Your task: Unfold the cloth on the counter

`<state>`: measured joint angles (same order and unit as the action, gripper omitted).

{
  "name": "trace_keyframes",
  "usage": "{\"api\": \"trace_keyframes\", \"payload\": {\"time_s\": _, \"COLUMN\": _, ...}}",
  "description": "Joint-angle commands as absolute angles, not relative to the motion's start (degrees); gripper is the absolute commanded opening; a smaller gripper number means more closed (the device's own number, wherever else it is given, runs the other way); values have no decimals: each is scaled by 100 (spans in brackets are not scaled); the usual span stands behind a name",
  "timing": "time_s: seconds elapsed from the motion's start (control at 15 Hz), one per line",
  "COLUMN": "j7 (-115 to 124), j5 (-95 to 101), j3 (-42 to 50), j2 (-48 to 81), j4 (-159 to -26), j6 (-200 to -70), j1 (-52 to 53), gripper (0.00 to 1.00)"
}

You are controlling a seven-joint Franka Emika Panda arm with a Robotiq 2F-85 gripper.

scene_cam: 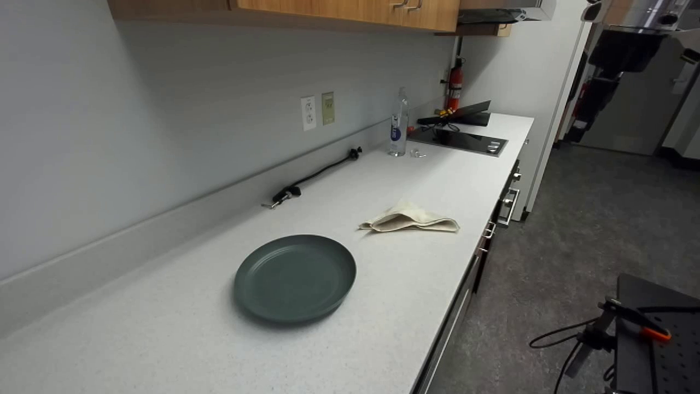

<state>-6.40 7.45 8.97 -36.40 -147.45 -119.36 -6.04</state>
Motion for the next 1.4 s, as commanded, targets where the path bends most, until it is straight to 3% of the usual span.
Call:
{"api": "trace_keyframes", "payload": {"time_s": 0.0, "j7": -734, "j5": 683, "j3": 894, "j2": -3616, "j4": -14757, "j6": -11941, "j1": -625, "gripper": 100}}
{"api": "trace_keyframes", "payload": {"time_s": 0.53, "j7": -1033, "j5": 813, "j3": 631, "j2": -2463, "j4": -14363, "j6": -12847, "j1": -326, "gripper": 100}}
{"api": "trace_keyframes", "payload": {"time_s": 1.13, "j7": -1617, "j5": 812, "j3": 175, "j2": -716, "j4": -12877, "j6": -13294, "j1": 199, "gripper": 100}}
{"api": "trace_keyframes", "payload": {"time_s": 1.33, "j7": -1362, "j5": 836, "j3": 129, "j2": -1010, "j4": -13251, "j6": -13307, "j1": 123, "gripper": 100}}
